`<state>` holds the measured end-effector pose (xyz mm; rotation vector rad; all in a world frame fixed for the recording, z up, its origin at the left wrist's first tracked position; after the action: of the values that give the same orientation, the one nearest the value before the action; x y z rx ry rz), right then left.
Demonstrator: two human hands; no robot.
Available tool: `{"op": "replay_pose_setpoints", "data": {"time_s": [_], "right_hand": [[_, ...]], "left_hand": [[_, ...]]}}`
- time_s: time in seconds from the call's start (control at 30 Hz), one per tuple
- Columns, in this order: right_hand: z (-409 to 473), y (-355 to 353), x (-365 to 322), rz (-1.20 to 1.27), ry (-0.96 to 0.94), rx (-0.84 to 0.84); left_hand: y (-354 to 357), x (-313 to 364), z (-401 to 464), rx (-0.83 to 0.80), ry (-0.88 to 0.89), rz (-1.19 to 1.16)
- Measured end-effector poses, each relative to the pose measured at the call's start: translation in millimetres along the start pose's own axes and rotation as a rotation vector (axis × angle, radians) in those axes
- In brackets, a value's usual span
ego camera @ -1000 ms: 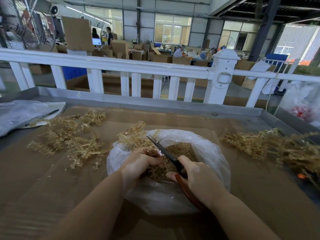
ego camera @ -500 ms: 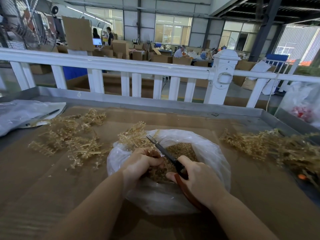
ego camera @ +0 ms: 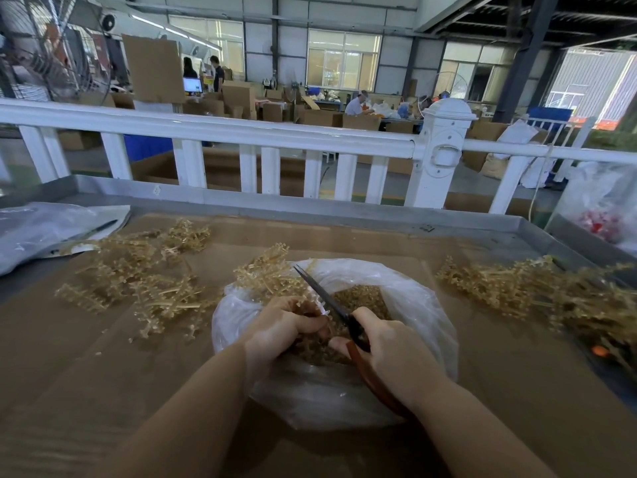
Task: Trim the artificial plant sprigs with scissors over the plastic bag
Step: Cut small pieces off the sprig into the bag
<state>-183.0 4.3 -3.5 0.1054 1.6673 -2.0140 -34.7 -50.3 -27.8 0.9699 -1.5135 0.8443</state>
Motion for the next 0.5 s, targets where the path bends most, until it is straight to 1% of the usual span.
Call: {"op": "replay_pose_setpoints", "data": {"time_s": [0.07,0.17,0.3,0.33,0.43,0.5], "right_hand": [[0,-1,0,0.015,-0.004,0.01],[-2,-3,1,0.057,-0.002,0.068],[-7,-3,2,0.067,0.013,0.117],[-8,-2,2,0.07,0.013,0.124],[-10,-2,2,0.075,0.002,0.158],[-10,-2,2,0.083,0.001,0.173]], "left_hand": [[-2,-2,1,0.022,0.002,-0.059],[-3,-4,2,0.07,0.02,-0.179],[-5,-5,1,0.068,0.064,-0.462],[-6,-6,2,0.067,0.065,-0.486],[-8,-10,1,0.098,0.088,-0.462],[-8,-11,-1,0.073,0.116,-0.506]]}}
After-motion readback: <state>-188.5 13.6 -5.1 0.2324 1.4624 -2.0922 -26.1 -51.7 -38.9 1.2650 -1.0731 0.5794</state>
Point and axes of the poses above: each hand's wrist, its own z-axis towards the middle knuckle, its own y-axis out of the palm, x = y × z, the point moved 5 cm from there along z, towards the middle knuckle, and after that the axes turned 5 degrees about -x, right-handed, at the moved point
